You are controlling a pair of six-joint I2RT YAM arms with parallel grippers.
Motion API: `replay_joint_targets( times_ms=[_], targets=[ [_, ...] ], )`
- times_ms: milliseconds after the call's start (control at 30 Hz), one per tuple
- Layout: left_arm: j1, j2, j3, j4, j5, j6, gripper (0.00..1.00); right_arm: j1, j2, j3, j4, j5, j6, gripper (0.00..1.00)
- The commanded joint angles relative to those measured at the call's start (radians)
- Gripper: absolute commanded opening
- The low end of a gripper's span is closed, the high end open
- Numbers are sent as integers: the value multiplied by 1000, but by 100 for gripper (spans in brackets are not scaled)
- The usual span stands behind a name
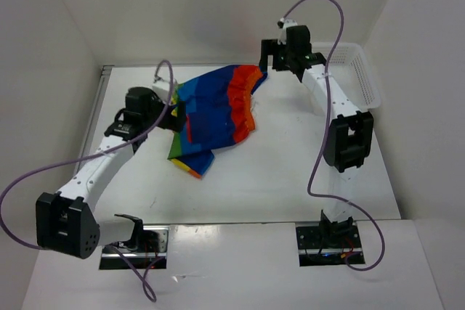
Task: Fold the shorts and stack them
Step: Move the shorts to the center of the board
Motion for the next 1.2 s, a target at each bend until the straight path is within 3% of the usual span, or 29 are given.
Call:
replay_joint_targets(
  times_ms=[0,133,267,367,467,800,900,933,1000,1167],
  targets=[
    [-125,-64,-108,-229,90,4,100,-23,-185,-183,-43,-201,-23,100],
    [-151,-53,-231,-230,44,4,100,-9,-236,-468,-43,-306,-76,97],
    [-160,-23,-271,-220,-5,4,100,72,-249,-625,-23,-269,-130,94],
    [-160,14,-262,-211,-14,4,100,73,-201,-656,28,-300,-58,91],
    [-160,25,-235,-211,9,4,100,73,-126,-635,63,-289,32,81],
    [-160,26,-221,-251,52,4,100,73,17,-618,111,-297,247,71],
    [-160,16,-221,-251,61,4,100,73,44,-618,124,-308,270,50],
    [-150,16,-221,-251,50,4,100,73,55,-609,134,-323,270,21],
    [-130,16,-212,-239,38,4,100,73,55,-587,123,-323,243,1],
    [-130,5,-184,-229,-2,4,100,11,-52,-573,62,-323,146,0]
  ],
)
